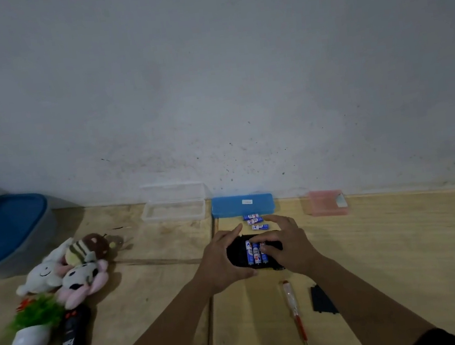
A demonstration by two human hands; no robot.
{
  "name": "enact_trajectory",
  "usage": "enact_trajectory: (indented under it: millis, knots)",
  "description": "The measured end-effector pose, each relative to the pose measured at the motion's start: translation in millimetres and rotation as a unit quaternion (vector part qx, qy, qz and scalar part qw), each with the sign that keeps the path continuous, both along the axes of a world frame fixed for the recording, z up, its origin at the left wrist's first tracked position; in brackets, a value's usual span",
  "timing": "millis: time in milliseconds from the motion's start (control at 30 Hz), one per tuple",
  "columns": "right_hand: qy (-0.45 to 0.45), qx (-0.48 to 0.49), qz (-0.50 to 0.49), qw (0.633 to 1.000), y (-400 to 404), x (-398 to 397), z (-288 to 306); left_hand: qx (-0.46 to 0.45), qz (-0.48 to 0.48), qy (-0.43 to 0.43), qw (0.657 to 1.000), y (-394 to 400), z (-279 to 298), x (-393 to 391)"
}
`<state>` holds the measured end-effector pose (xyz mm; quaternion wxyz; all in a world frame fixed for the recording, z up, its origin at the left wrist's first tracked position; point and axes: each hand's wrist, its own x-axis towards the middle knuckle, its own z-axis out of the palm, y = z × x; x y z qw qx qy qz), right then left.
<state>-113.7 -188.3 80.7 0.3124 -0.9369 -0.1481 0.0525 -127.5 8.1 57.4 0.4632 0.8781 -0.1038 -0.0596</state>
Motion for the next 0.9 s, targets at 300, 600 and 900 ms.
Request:
enact_trajectory:
  millis: [300, 600, 900]
  knots:
    - [0.024, 0.035, -0.055, 0.998, 27.8, -7.2, -0.6, 0.015, 0.003, -0.028, 0.999, 6.0, -3.2, -0.8]
    - [0.033, -0.020, -0.080, 0.996, 41.2, -15.8, 0.3, 0.029, -0.004, -0.029, 0.999, 5.1, -9.3, -7.3]
    - [0.022, 0.016, -0.084, 0.996, 42.3, -27.0, 3.7, 0.031, -0.004, -0.029, 0.999, -0.5, -11.3, -18.0]
